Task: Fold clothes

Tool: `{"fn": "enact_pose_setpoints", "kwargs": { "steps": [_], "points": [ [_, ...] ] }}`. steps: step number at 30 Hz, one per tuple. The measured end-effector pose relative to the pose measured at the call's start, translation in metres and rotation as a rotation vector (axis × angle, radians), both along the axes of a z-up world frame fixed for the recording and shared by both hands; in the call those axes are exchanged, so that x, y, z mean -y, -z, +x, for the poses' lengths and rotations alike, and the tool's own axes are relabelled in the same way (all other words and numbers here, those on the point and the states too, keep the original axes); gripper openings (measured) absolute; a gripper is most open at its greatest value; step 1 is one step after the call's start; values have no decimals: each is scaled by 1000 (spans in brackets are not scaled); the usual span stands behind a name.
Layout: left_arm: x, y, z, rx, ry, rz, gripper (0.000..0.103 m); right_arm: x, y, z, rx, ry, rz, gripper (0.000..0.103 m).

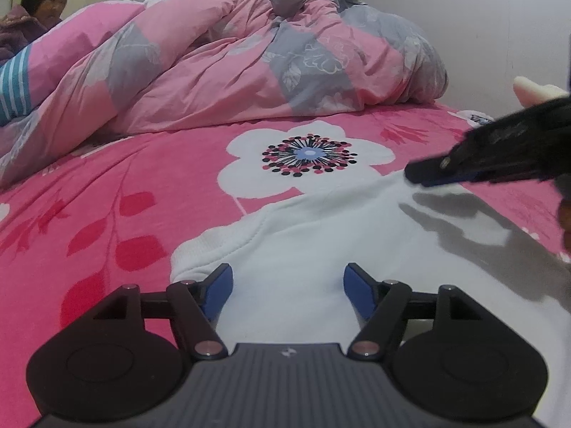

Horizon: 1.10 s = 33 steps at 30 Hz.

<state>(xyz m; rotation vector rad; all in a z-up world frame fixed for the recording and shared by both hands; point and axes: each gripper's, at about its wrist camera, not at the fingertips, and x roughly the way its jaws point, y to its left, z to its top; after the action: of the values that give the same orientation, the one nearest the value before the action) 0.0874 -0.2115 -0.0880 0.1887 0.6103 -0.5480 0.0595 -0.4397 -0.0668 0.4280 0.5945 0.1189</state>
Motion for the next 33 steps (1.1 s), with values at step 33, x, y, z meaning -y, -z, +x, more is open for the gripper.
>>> {"fn": "enact_pose_setpoints", "kwargs": {
  "steps": [33],
  "points": [
    [-2,-17,-81,13,79,111,77,-40,11,-77,-90,50,-101,17]
  ]
}}
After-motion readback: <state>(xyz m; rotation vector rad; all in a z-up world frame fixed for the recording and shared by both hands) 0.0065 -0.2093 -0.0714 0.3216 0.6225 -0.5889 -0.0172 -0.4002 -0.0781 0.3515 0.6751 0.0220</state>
